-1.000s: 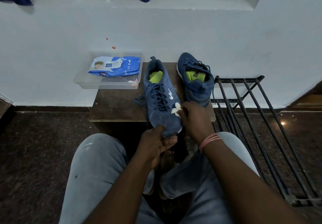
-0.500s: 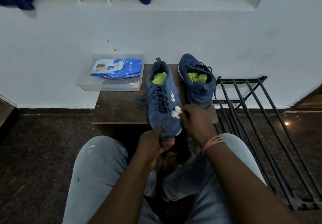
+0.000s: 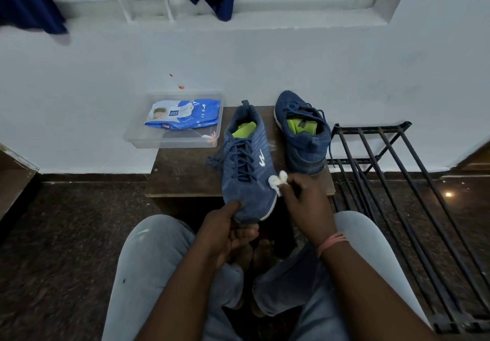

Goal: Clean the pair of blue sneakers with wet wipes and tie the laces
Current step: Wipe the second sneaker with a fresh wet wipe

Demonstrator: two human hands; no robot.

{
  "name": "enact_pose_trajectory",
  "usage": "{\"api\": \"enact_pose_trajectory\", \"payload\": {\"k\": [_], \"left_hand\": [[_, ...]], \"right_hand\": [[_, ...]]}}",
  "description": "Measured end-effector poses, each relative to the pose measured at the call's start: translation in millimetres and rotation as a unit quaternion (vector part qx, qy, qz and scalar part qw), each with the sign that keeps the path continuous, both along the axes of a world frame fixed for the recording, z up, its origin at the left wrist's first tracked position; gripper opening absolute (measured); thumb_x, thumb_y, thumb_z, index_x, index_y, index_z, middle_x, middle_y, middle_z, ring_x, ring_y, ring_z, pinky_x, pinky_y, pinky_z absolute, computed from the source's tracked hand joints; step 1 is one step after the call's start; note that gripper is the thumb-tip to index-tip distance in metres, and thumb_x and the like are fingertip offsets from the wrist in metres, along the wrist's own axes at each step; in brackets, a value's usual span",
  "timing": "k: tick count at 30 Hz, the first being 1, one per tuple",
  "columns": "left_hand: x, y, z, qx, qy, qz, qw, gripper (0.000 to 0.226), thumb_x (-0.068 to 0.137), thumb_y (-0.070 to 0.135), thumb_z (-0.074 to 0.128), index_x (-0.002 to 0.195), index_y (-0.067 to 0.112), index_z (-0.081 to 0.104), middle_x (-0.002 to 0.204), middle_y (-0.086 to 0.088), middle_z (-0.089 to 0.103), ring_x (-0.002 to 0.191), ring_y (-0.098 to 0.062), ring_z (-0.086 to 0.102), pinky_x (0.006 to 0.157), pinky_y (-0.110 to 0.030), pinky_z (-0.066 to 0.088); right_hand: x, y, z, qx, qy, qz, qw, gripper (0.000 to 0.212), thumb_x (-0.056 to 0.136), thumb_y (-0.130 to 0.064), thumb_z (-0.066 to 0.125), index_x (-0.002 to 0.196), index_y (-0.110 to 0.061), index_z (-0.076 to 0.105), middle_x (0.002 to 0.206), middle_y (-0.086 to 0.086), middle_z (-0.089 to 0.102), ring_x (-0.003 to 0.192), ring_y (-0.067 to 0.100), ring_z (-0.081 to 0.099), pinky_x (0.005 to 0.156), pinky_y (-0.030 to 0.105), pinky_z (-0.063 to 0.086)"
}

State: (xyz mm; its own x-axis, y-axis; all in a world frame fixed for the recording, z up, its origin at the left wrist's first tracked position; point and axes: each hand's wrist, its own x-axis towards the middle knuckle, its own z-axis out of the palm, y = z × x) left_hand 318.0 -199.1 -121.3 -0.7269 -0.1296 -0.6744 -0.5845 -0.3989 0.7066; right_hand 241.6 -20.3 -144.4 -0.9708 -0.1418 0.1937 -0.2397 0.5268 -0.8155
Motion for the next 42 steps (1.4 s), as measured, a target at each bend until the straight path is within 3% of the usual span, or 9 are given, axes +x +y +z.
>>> {"api": "enact_pose_trajectory", "payload": {"k": [10,13,18,22,25,28,33,36,42], "left_hand": [[-2.0,-3.1,-2.5,-0.115,-0.036,-0.068,0.99,0.047,0.097,0.048,0.059,0.106,0.004,0.071,0.085,-0.017,0.078,0.065,-0.022,0.071,0.086,-0.044,0.061],[-5.2,-0.6,2.1,-0.108,-0.022,-0.029,0.994,0.041,0.095,0.043,0.066,0.11,0.004,0.07,0.087,-0.014,0.079,0.068,-0.025,0.075,0.064,-0.033,0.059],[-13.8,1.9,9.2,-0.158,0.051,0.035,0.985,0.044,0.093,0.039,0.07,0.127,0.011,0.063,0.104,-0.006,0.078,0.087,-0.021,0.077,0.072,-0.034,0.06],[-22.6,0.6,16.6,-0.222,0.022,0.021,0.975,0.091,0.07,0.063,0.074,0.143,0.017,0.048,0.122,-0.005,0.069,0.099,-0.023,0.071,0.085,-0.042,0.061],[-27.3,2.3,25.6,-0.278,0.001,0.0,0.961,0.089,0.075,0.065,0.071,0.143,0.016,0.042,0.128,-0.004,0.063,0.107,-0.024,0.066,0.091,-0.042,0.057],[-44.5,7.6,27.9,-0.445,0.004,-0.025,0.895,0.112,0.064,0.087,0.056,0.148,0.017,0.034,0.144,-0.014,0.051,0.126,-0.034,0.054,0.105,-0.05,0.048],[-98.8,19.7,57.9,-0.602,0.296,0.061,0.739,0.033,0.096,0.02,0.048,0.126,0.017,0.062,0.122,0.0,0.065,0.113,-0.016,0.057,0.098,-0.032,0.044],[-136.4,10.5,62.6,-0.611,0.245,-0.024,0.752,0.025,0.1,0.015,0.05,0.118,0.02,0.067,0.114,0.0,0.07,0.106,-0.017,0.06,0.087,-0.026,0.041],[-206.3,13.3,70.5,-0.638,0.037,-0.285,0.714,0.046,0.096,0.057,0.048,0.077,0.018,0.064,0.075,-0.001,0.062,0.084,-0.025,0.065,0.075,-0.034,0.049]], "right_hand": [[1.5,-12.6,5.4,-0.046,-0.031,0.002,0.998,0.007,0.094,-0.026,0.068,0.09,-0.021,0.069,0.084,-0.009,0.068,0.081,0.006,0.064,0.074,0.029,0.053],[-2.3,-17.2,17.1,-0.113,-0.073,-0.014,0.991,0.009,0.094,-0.021,0.068,0.085,-0.021,0.07,0.077,-0.006,0.071,0.071,0.005,0.066,0.068,0.024,0.053],[-15.7,-25.9,34.1,-0.266,-0.167,-0.009,0.949,0.015,0.1,-0.01,0.059,0.092,-0.003,0.069,0.075,0.009,0.069,0.061,0.017,0.064,0.058,0.032,0.057],[-25.0,-26.4,28.1,-0.087,-0.054,-0.005,0.995,0.017,0.096,-0.017,0.062,0.079,-0.015,0.061,0.073,-0.003,0.064,0.067,0.006,0.061,0.062,0.019,0.049],[-33.1,-39.2,35.4,-0.029,0.021,0.0,0.999,0.013,0.095,-0.012,0.057,0.082,-0.012,0.055,0.083,-0.002,0.058,0.076,0.007,0.054,0.069,0.021,0.045],[-48.9,-54.5,38.7,-0.029,0.049,0.006,0.998,0.008,0.095,-0.009,0.053,0.087,-0.009,0.054,0.093,0.002,0.054,0.084,0.017,0.052,0.077,0.033,0.046],[-68.3,-73.7,44.4,-0.119,-0.041,-0.052,0.991,0.025,0.101,-0.031,0.053,0.079,-0.021,0.049,0.08,-0.002,0.056,0.074,0.015,0.055,0.065,0.035,0.043],[-69.7,-72.8,46.9,-0.123,-0.066,-0.088,0.986,0.019,0.1,-0.023,0.048,0.082,-0.023,0.045,0.079,-0.003,0.058,0.071,0.014,0.056,0.06,0.033,0.04],[-71.4,-63.6,34.9,-0.083,-0.018,-0.079,0.993,0.02,0.105,-0.029,0.044,0.086,-0.025,0.05,0.076,-0.008,0.062,0.068,0.007,0.06,0.056,0.023,0.043]]}}
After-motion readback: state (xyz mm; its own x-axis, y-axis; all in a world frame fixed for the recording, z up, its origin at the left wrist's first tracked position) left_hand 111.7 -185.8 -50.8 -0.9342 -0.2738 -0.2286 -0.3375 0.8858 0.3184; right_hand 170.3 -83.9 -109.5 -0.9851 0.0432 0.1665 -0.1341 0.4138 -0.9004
